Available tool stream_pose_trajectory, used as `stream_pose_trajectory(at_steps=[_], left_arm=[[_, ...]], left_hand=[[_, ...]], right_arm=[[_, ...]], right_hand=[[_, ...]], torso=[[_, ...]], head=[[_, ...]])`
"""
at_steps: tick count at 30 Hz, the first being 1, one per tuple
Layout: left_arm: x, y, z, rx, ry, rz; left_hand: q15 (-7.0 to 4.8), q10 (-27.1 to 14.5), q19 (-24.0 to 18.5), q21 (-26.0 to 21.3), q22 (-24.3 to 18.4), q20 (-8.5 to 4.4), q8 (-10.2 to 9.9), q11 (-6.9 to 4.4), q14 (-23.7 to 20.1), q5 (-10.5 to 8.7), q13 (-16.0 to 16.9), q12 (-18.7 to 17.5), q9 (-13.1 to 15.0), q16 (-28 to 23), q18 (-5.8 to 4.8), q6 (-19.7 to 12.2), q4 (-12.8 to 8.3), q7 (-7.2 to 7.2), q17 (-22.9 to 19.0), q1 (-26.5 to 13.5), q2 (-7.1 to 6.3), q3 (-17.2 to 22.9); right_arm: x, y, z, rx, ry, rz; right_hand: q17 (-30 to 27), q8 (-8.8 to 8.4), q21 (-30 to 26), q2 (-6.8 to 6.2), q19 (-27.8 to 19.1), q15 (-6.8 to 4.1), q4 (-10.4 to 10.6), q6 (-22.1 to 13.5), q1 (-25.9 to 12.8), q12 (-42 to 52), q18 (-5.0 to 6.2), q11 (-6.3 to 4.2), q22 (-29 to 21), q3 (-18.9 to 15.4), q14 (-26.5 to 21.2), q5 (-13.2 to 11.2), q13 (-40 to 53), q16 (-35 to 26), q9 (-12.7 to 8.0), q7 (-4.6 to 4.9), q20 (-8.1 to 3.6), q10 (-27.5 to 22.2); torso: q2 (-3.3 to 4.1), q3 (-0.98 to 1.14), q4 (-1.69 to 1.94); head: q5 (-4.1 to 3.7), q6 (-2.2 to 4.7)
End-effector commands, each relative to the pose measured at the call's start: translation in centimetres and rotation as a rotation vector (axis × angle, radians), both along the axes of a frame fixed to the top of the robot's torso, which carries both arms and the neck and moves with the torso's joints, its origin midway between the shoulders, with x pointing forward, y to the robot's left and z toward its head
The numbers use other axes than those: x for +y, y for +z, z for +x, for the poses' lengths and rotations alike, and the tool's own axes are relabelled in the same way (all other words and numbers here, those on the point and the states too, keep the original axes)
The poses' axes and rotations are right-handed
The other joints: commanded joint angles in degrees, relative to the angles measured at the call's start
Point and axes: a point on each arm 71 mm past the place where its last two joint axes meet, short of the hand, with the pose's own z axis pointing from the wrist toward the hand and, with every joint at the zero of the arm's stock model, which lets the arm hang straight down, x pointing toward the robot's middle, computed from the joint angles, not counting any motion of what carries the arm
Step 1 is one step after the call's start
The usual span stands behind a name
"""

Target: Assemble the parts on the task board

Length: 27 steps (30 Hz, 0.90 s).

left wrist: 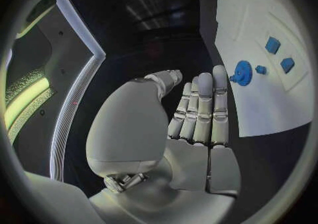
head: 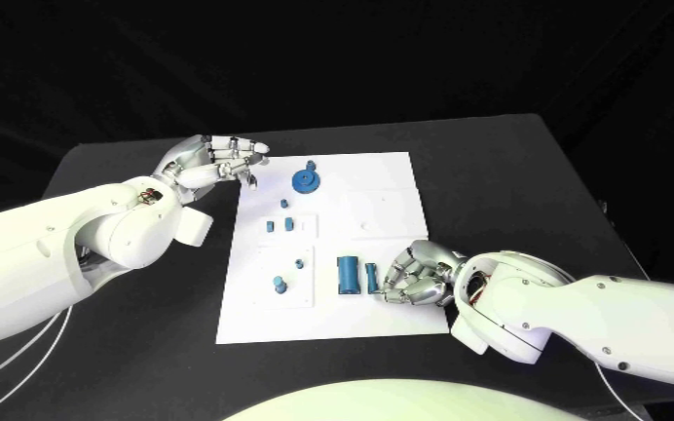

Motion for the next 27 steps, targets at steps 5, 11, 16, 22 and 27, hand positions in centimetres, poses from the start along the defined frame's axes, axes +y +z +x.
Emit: stream_pose_trajectory(at_steps=[5, 11, 16, 22, 27], left_arm=[[-0.08, 0.04, -0.04, 0.001, -0.016, -0.008], [-0.07, 0.04, -0.04, 0.001, -0.017, -0.007], [-0.05, 0.04, -0.05, 0.002, -0.017, -0.007], [-0.08, 0.04, -0.06, 0.002, -0.018, -0.007], [-0.08, 0.04, -0.06, 0.002, -0.018, -0.008]], left_hand=[[0.03, -0.3, 0.1, -0.1, -0.1, 0.33, 0.1, -0.1, -0.3, 0.37, -0.1, 0.3, 0.0, 0.2, 0.39, -0.4, 0.1, -0.06, -0.1, 0.2, 0.32, 0.3], [0.03, -0.3, 0.1, -0.1, -0.1, 0.33, 0.1, -0.1, -0.3, 0.37, -0.1, 0.3, 0.0, 0.2, 0.39, -0.4, 0.1, -0.06, -0.1, 0.2, 0.32, 0.3], [0.03, -0.3, 0.1, -0.1, -0.1, 0.33, 0.1, -0.1, -0.3, 0.37, -0.1, 0.3, 0.0, 0.2, 0.39, -0.4, 0.1, -0.06, -0.1, 0.2, 0.32, 0.3], [0.03, -0.3, 0.1, -0.1, -0.1, 0.33, 0.1, -0.1, -0.3, 0.37, -0.1, 0.3, 0.0, 0.2, 0.39, -0.4, 0.1, -0.06, -0.1, 0.2, 0.32, 0.3], [0.03, -0.3, 0.1, -0.1, -0.1, 0.33, 0.1, -0.1, -0.3, 0.37, -0.1, 0.3, 0.0, 0.2, 0.39, -0.4, 0.1, -0.06, -0.1, 0.2, 0.32, 0.3]], right_arm=[[0.2, 0.08, -0.17, -0.004, 0.015, 0.023], [0.16, 0.16, -0.11, -0.013, 0.005, 0.03], [0.03, 0.11, 0.01, -0.013, -0.001, 0.024], [0.05, 0.0, 0.19, -0.016, -0.002, 0.012], [0.2, -0.08, 0.38, -0.025, 0.002, -0.004]], right_hand=[[15.1, -0.22, -0.1, 0.11, 4.6, -0.2, 0.6, 0.5, -1.6, 0.0, -0.49, -0.2, 13.4, -2.8, 5.9, -0.4, 10.8, 0.3, -0.2, 0.01, -0.17, 2.9], [15.1, -0.17, 0.0, 1.79, 4.7, -0.18, 0.7, 0.5, -4.5, 0.0, -0.5, -0.18, 13.4, -6.5, 5.9, 1.5, 10.9, 0.3, -0.2, 0.0, -0.13, 2.9], [15.1, -0.14, 0.0, 2.2, 4.7, -0.18, 0.7, 0.5, -4.9, 0.1, -0.49, -0.2, 13.4, -7.0, 5.9, 1.6, 10.9, 0.3, -0.2, -0.02, -0.13, 2.9], [15.1, -0.12, 0.0, 3.34, 4.7, -0.23, 0.5, 0.5, -4.3, 0.1, -0.5, -0.27, 13.4, -6.9, 5.9, 1.3, 10.9, 0.3, -0.2, -0.11, -0.16, 2.9], [15.1, -0.12, 0.2, 4.53, 4.7, -0.34, 0.2, 0.3, -0.9, 0.1, -0.52, -0.39, 13.4, -5.8, 5.9, -0.5, 10.9, 0.3, -0.2, -0.24, -0.25, 2.9]], torso=[[0.0, 0.02, 0.0], [0.03, 0.01, 0.01], [0.03, 0.01, 0.02], [0.01, -0.01, 0.02], [0.01, 0.0, 0.02]], head=[[-0.04, 0.02], [-0.01, 0.03], [0.01, -0.02], [0.03, -0.04], [0.01, -0.07]])
